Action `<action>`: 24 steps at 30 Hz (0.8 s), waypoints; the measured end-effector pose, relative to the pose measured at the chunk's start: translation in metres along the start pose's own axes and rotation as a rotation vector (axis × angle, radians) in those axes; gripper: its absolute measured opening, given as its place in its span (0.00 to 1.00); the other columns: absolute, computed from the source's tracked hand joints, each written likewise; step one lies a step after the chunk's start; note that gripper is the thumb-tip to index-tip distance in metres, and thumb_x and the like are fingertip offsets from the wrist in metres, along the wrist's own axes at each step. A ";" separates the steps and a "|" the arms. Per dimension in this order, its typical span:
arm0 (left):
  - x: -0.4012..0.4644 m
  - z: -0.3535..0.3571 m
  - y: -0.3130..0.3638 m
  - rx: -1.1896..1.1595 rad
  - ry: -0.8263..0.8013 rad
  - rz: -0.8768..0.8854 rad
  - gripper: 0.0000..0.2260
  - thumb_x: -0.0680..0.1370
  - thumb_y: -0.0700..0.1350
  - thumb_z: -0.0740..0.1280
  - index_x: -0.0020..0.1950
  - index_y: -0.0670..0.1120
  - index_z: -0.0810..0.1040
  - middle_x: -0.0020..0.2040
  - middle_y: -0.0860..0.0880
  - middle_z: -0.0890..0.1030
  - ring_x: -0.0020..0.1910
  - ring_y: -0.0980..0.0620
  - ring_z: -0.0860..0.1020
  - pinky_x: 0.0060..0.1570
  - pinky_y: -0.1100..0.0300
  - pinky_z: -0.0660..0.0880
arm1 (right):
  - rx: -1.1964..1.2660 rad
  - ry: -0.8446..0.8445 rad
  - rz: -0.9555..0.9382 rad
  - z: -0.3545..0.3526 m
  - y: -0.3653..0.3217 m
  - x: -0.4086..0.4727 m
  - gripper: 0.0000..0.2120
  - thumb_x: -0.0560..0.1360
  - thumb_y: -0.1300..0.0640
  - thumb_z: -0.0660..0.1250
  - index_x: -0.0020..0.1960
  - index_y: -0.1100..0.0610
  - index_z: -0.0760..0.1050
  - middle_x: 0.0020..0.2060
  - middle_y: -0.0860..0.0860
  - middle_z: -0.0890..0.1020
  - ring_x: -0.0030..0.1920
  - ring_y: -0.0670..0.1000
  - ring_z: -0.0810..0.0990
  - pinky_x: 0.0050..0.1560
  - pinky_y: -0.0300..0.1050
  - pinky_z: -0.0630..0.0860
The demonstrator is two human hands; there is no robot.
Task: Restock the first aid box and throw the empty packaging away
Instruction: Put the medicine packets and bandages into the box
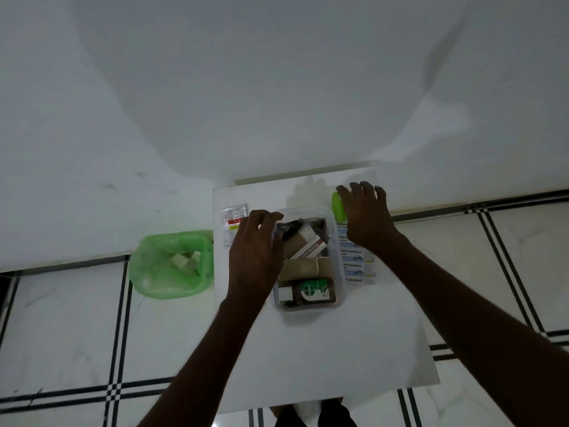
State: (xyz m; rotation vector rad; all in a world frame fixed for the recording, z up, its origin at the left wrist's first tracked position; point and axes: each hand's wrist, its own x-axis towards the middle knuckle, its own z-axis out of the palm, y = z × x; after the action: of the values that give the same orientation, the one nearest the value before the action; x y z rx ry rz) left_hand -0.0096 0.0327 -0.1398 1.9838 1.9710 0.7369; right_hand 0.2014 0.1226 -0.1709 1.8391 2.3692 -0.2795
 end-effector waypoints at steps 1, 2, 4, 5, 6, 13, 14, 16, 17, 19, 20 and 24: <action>-0.001 0.000 0.000 -0.036 0.006 -0.019 0.13 0.77 0.39 0.66 0.61 0.45 0.78 0.57 0.47 0.79 0.56 0.46 0.77 0.50 0.52 0.76 | 0.006 -0.036 -0.002 0.001 0.002 0.005 0.36 0.66 0.62 0.72 0.72 0.59 0.63 0.65 0.61 0.73 0.69 0.63 0.68 0.68 0.62 0.64; -0.003 -0.001 0.000 -0.059 0.008 -0.041 0.13 0.77 0.40 0.65 0.62 0.46 0.78 0.58 0.47 0.79 0.57 0.47 0.77 0.51 0.53 0.76 | 0.017 -0.045 -0.004 0.000 0.004 0.008 0.35 0.67 0.61 0.72 0.72 0.59 0.63 0.64 0.61 0.74 0.67 0.63 0.70 0.66 0.61 0.67; -0.007 -0.004 -0.004 -0.081 0.016 -0.074 0.14 0.77 0.41 0.65 0.63 0.46 0.77 0.58 0.48 0.79 0.57 0.48 0.77 0.51 0.54 0.76 | 0.041 -0.003 0.001 -0.003 0.006 0.011 0.32 0.68 0.60 0.71 0.69 0.59 0.65 0.60 0.60 0.76 0.61 0.63 0.73 0.58 0.59 0.72; -0.010 -0.008 -0.009 -0.084 0.021 -0.084 0.14 0.77 0.40 0.65 0.63 0.46 0.77 0.58 0.48 0.79 0.57 0.48 0.77 0.51 0.55 0.76 | 0.057 0.026 0.001 -0.007 0.003 0.013 0.31 0.67 0.60 0.71 0.68 0.59 0.67 0.58 0.60 0.77 0.59 0.63 0.74 0.56 0.58 0.73; -0.012 -0.011 -0.011 -0.087 0.029 -0.093 0.14 0.77 0.40 0.65 0.63 0.46 0.78 0.58 0.48 0.79 0.56 0.47 0.77 0.51 0.55 0.76 | 0.076 0.073 -0.001 -0.015 0.002 0.013 0.30 0.66 0.60 0.71 0.67 0.59 0.68 0.57 0.60 0.78 0.57 0.64 0.75 0.54 0.57 0.74; -0.053 -0.016 -0.043 0.028 0.009 -0.364 0.16 0.76 0.43 0.67 0.64 0.46 0.77 0.58 0.45 0.79 0.55 0.43 0.77 0.48 0.50 0.77 | 0.348 0.337 -0.102 -0.084 -0.049 -0.039 0.30 0.63 0.55 0.75 0.61 0.57 0.70 0.52 0.57 0.80 0.52 0.63 0.76 0.50 0.55 0.74; -0.058 -0.010 -0.042 0.034 -0.007 -0.366 0.16 0.76 0.43 0.68 0.64 0.45 0.76 0.58 0.45 0.79 0.55 0.43 0.77 0.48 0.50 0.78 | 0.373 0.303 -0.134 -0.085 -0.056 -0.049 0.29 0.62 0.54 0.76 0.61 0.57 0.70 0.51 0.55 0.81 0.51 0.61 0.77 0.50 0.53 0.73; -0.068 -0.004 -0.041 0.042 -0.037 -0.362 0.16 0.76 0.44 0.68 0.63 0.45 0.76 0.57 0.44 0.79 0.55 0.42 0.77 0.47 0.49 0.78 | 0.351 0.197 -0.197 -0.074 -0.074 -0.061 0.29 0.63 0.54 0.77 0.60 0.55 0.70 0.51 0.53 0.81 0.52 0.59 0.76 0.52 0.51 0.69; -0.072 -0.001 -0.042 0.041 -0.047 -0.364 0.16 0.76 0.44 0.68 0.63 0.45 0.76 0.57 0.45 0.79 0.54 0.42 0.77 0.47 0.49 0.78 | 0.320 0.144 -0.216 -0.066 -0.080 -0.064 0.29 0.63 0.54 0.77 0.61 0.54 0.70 0.52 0.53 0.81 0.54 0.58 0.75 0.53 0.51 0.69; -0.076 0.001 -0.042 0.057 -0.058 -0.374 0.17 0.75 0.44 0.68 0.63 0.44 0.76 0.56 0.45 0.79 0.54 0.42 0.76 0.48 0.48 0.78 | 0.249 0.052 -0.211 -0.048 -0.084 -0.063 0.28 0.66 0.53 0.75 0.64 0.53 0.70 0.56 0.53 0.80 0.58 0.58 0.74 0.58 0.54 0.68; -0.080 0.002 -0.047 0.077 -0.064 -0.375 0.17 0.75 0.43 0.68 0.63 0.44 0.76 0.56 0.44 0.80 0.53 0.42 0.76 0.48 0.48 0.78 | 0.223 0.019 -0.203 -0.039 -0.085 -0.063 0.29 0.68 0.52 0.74 0.66 0.54 0.70 0.58 0.54 0.80 0.60 0.58 0.73 0.60 0.55 0.67; -0.090 0.009 -0.058 0.142 -0.107 -0.382 0.20 0.74 0.45 0.69 0.65 0.42 0.75 0.56 0.42 0.79 0.52 0.40 0.76 0.50 0.46 0.77 | 0.294 -0.006 -0.164 -0.020 -0.082 -0.058 0.30 0.71 0.52 0.72 0.71 0.55 0.69 0.65 0.55 0.77 0.64 0.58 0.72 0.65 0.54 0.66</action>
State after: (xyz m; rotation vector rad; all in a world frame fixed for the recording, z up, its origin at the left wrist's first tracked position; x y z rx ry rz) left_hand -0.0512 -0.0512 -0.1927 1.6003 2.2930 0.3999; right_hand 0.1371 0.0528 -0.1331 1.7485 2.5944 -0.6832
